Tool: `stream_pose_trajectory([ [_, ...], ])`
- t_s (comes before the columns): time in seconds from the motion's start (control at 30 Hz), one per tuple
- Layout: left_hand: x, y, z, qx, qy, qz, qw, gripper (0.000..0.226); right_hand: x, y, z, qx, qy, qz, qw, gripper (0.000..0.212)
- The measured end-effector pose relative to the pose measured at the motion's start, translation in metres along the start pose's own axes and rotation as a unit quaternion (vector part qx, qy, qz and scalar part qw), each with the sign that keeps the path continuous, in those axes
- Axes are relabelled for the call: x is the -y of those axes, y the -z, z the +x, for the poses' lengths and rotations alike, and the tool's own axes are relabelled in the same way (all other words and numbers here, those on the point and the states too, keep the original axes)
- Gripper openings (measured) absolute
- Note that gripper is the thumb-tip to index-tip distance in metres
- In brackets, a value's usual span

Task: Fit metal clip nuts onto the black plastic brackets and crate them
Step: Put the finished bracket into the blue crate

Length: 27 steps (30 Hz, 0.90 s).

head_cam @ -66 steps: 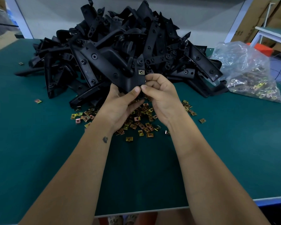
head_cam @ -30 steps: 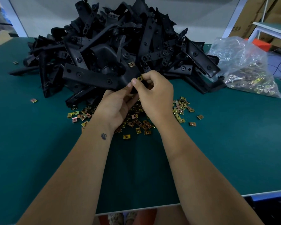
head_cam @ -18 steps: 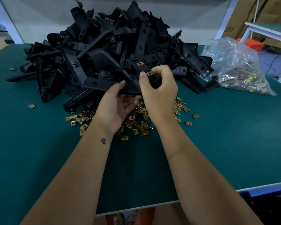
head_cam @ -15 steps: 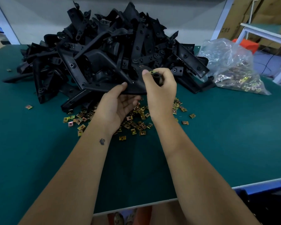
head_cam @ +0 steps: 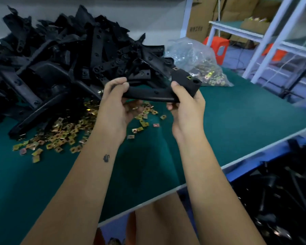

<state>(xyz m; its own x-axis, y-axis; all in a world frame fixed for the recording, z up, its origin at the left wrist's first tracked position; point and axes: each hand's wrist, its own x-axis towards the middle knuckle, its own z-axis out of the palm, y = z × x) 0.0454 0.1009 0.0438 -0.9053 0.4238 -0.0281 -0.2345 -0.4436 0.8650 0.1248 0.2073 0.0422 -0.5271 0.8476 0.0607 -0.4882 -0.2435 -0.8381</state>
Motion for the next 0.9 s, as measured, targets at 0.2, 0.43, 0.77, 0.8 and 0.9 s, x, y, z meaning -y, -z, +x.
stream_pose_trajectory([
  [0.2, 0.055, -0.124, -0.063, 0.177, 0.058, 0.038, 0.982, 0.017, 0.069, 0.128, 0.008, -0.112, 0.126, 0.087, 0.982, 0.015],
  [0.43, 0.164, -0.170, -0.148, 0.388, 0.113, 0.134, 0.905, 0.019, 0.099, 0.296, -0.048, -0.242, 0.102, 0.001, 0.965, 0.008],
  [0.77, 0.243, -0.123, -0.129, 0.471, 0.283, 0.450, 0.704, 0.011, 0.054, 0.375, -0.065, -0.585, -0.096, 0.087, 0.800, 0.048],
  [0.8, 0.239, -0.124, -0.127, 0.486, 0.283, 0.456, 0.690, 0.009, 0.049, 0.369, -0.061, -0.600, -0.115, 0.081, 0.787, 0.048],
  [0.9, 0.214, -0.136, -0.126, 0.521, 0.262, 0.436, 0.685, 0.011, 0.044, 0.337, -0.042, -0.607, -0.086, 0.039, 0.789, 0.043],
])
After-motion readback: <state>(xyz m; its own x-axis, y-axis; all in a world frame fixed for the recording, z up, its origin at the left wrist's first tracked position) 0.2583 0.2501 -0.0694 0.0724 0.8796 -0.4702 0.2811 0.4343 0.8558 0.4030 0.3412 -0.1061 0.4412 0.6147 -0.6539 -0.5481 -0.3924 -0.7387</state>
